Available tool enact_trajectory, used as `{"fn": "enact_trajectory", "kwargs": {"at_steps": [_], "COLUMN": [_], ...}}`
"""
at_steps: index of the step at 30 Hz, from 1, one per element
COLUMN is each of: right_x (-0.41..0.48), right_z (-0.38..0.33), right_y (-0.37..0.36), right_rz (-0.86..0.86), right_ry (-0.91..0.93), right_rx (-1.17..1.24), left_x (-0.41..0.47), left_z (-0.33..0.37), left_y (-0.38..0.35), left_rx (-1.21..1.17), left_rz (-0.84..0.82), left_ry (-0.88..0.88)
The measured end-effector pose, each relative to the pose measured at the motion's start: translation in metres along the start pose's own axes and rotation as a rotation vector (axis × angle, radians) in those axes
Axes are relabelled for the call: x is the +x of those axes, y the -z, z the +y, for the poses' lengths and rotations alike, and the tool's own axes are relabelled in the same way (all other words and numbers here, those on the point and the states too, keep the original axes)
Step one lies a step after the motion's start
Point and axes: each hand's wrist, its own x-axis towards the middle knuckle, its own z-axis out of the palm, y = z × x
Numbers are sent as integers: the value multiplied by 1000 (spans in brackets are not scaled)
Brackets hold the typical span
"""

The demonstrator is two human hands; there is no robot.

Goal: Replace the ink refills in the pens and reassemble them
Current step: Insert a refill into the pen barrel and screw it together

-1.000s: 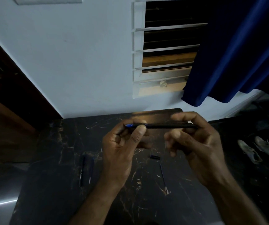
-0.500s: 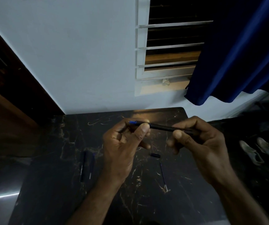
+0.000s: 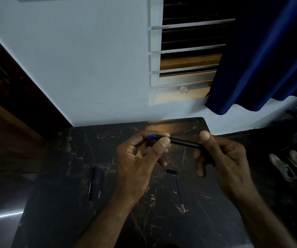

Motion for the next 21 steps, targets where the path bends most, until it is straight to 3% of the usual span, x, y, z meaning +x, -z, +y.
{"fn": "enact_trajectory", "kwargs": {"at_steps": [6, 11, 17, 21], "right_x": [5, 6, 8, 8], "right_z": [1, 7, 4, 6], "right_y": [7, 7, 10, 17], "right_rz": [-50, -17, -94, -30], "right_ry": [-11, -7, 78, 75], "right_rx": [137, 54, 96, 79], "left_x": [0, -3, -4, 0], "left_z": [-4, -4, -3, -3], "left_y": [-1, -4, -10, -19], "left_rx": [15, 38, 52, 31], "left_rz": [52, 48, 51, -21], "left_ry": [17, -1, -19, -21]}}
